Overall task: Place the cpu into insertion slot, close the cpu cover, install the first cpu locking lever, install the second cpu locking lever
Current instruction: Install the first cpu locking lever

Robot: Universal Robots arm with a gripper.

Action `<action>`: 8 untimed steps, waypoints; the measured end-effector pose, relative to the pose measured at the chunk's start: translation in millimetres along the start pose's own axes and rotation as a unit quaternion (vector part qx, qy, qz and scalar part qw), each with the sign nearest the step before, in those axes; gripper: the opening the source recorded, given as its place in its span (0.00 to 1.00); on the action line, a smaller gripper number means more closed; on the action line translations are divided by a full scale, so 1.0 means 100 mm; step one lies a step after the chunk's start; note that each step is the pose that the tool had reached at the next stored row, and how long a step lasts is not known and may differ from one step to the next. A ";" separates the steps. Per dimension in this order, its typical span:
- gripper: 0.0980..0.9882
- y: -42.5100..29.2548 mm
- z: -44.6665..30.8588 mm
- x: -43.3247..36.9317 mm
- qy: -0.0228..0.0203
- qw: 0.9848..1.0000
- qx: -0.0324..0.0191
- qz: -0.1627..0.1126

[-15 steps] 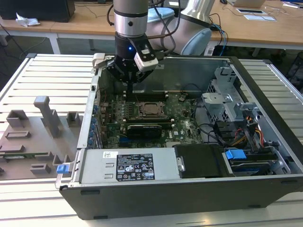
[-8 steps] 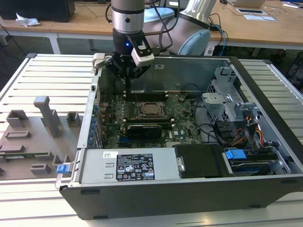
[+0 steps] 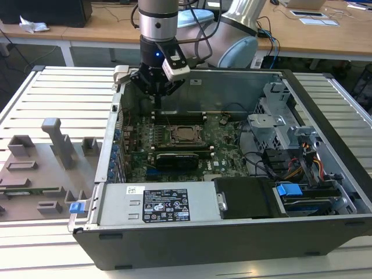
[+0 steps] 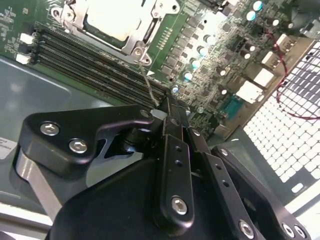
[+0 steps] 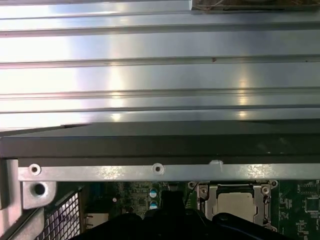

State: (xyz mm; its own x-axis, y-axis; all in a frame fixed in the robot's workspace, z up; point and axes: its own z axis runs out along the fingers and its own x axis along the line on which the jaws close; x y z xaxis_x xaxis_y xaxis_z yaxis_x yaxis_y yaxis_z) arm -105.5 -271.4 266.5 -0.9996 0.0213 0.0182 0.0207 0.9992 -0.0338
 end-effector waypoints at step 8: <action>0.01 0.023 0.016 -0.132 0.000 1.000 0.002 0.000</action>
State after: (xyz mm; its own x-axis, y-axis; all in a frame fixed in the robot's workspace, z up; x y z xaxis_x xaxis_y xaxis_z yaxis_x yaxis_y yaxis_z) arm -92.3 -269.4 264.6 -0.9996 0.0216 0.0181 0.0209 0.9991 -0.0369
